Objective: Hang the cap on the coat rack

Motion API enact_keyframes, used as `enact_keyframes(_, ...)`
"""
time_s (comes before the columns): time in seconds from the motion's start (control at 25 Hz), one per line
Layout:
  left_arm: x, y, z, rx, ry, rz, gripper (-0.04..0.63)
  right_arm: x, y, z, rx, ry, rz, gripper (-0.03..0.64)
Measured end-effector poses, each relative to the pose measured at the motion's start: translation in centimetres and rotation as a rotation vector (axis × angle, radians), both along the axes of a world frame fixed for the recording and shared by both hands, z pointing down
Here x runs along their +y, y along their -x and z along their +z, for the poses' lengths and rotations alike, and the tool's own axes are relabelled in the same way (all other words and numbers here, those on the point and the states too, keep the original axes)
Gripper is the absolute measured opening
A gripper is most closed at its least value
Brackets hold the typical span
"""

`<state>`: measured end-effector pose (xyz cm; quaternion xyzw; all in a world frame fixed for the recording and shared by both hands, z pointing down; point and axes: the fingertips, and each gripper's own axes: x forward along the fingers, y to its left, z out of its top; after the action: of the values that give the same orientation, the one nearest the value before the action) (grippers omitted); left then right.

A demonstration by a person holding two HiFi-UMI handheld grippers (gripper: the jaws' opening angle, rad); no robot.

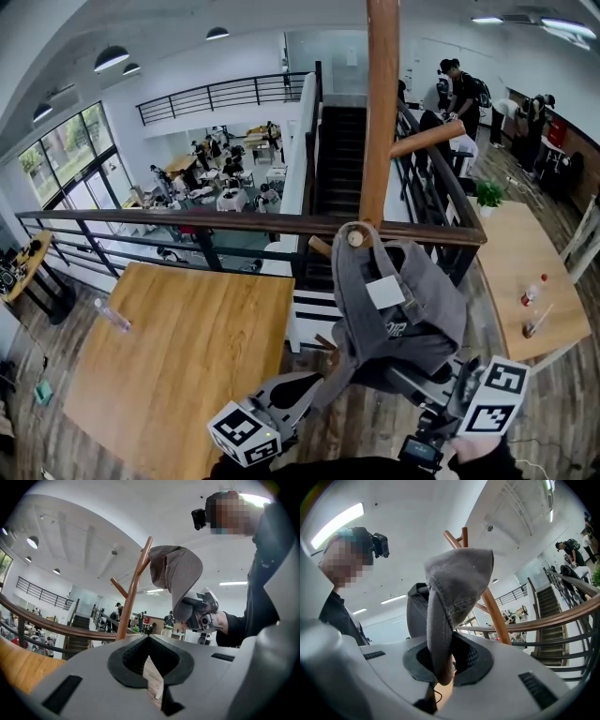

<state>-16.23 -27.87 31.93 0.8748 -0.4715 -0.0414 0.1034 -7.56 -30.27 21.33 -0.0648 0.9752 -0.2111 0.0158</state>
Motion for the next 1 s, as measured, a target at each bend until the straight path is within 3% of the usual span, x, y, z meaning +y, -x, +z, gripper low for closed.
enact_keyframes(0.52, -1.4, 0.5, 0.0, 0.009, 0.003, 0.003, 0.005, -2.6, 1.0, 1.2, 0.031, 0.018, 0.009, 0.041)
enact_keyframes(1.0, -1.0, 1.1, 1.7, 0.001, 0.040, -0.014, 0.005, -5.6, 0.3, 4.5, 0.057, 0.064, 0.091, 0.041)
